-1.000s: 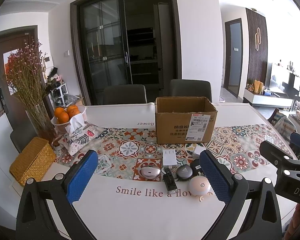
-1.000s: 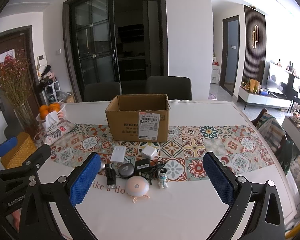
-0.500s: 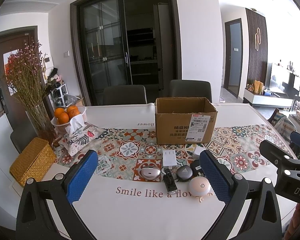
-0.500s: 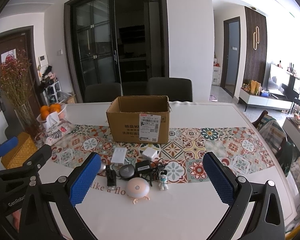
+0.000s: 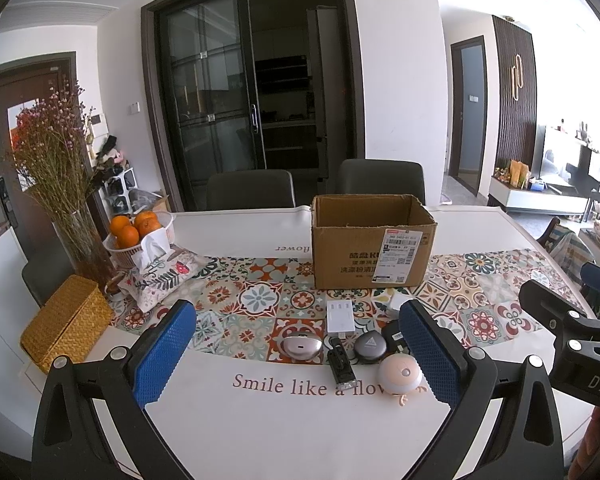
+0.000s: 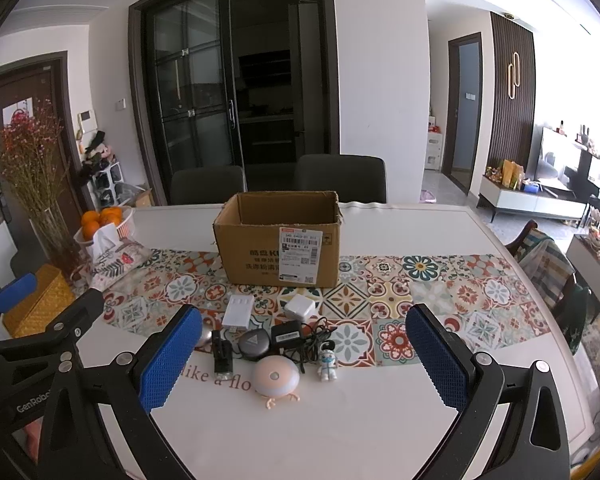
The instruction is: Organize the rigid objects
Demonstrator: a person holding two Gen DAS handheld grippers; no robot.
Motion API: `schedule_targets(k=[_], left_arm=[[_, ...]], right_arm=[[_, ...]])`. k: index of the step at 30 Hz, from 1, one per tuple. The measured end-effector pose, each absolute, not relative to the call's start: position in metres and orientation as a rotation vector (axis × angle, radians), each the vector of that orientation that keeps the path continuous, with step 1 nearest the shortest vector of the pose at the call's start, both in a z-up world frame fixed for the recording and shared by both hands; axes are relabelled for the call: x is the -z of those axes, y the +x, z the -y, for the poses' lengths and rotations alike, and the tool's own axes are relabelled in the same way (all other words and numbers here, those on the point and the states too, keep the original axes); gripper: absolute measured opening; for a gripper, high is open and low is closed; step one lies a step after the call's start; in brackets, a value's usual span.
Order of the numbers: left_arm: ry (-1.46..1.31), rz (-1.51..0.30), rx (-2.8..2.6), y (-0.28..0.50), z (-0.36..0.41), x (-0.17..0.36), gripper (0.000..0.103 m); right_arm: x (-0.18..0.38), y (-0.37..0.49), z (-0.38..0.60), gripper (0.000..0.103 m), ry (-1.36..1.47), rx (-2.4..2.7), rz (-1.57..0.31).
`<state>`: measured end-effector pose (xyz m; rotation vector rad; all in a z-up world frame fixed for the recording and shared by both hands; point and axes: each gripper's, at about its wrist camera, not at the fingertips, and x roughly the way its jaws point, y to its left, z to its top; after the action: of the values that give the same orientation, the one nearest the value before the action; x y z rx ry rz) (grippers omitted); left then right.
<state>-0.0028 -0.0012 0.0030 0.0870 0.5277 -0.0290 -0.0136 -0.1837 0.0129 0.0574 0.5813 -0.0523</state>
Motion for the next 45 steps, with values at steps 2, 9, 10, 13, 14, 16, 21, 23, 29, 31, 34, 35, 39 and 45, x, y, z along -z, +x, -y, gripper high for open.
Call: schedule_targets(k=[2,9,10,13,14,16,21,23,29,31,34,35,39,45], left_arm=[[0.088,-0.527,0.029,-0.002,0.001,-0.003,0.103],[0.09,-0.525,0.026,-0.001,0.001,-0.005,0.103],[0.09,-0.525,0.026,-0.001,0.001,-0.005,0.103],[0.09,-0.526,0.027,-0.001,0.001,-0.005,0.103],[0.089,-0.525,0.026,-0.001,0.001,-0.005,0.103],[0.091,-0.526,0.026,-0.001,0.001,-0.005,0.103],[0.088,-0.527,0.029,-0.001,0.001,-0.005,0.103],[0.086,-0.529,0.027,0.0,0.0,-0.005,0.103],[0.084,-0.534,0.028,0.0,-0.003,-0.004,0.103],[0.081,-0.548,0.029,0.002,-0.004,-0.001,0.103],[0.068,-0.588,0.037,0.008,-0.006,0.006,0.103],[0.067,-0.602,0.039,0.01,-0.007,0.009,0.103],[0.071,-0.663,0.046,0.019,-0.006,0.023,0.103],[0.052,-0.812,0.043,0.037,-0.01,0.053,0.103]], right_arm=[[-0.013,-0.013,0.184,0.102,0.057,0.051,-0.581],[-0.012,-0.013,0.184,0.102,0.057,0.052,-0.582],[-0.012,-0.013,0.184,0.102,0.057,0.052,-0.582],[-0.012,-0.013,0.184,0.102,0.057,0.052,-0.581],[-0.012,-0.013,0.184,0.102,0.057,0.052,-0.582],[-0.013,-0.013,0.184,0.102,0.057,0.052,-0.581],[-0.013,-0.013,0.184,0.102,0.057,0.052,-0.583],[-0.012,-0.013,0.183,0.102,0.056,0.051,-0.584],[-0.009,-0.012,0.183,0.102,0.054,0.049,-0.589],[-0.007,-0.011,0.183,0.102,0.054,0.046,-0.595],[0.0,-0.008,0.182,0.102,0.054,0.042,-0.625],[0.003,-0.005,0.182,0.102,0.056,0.039,-0.641],[0.021,0.006,0.182,0.102,0.074,0.022,-0.713],[0.05,0.025,0.178,0.102,0.078,0.008,-0.814]])
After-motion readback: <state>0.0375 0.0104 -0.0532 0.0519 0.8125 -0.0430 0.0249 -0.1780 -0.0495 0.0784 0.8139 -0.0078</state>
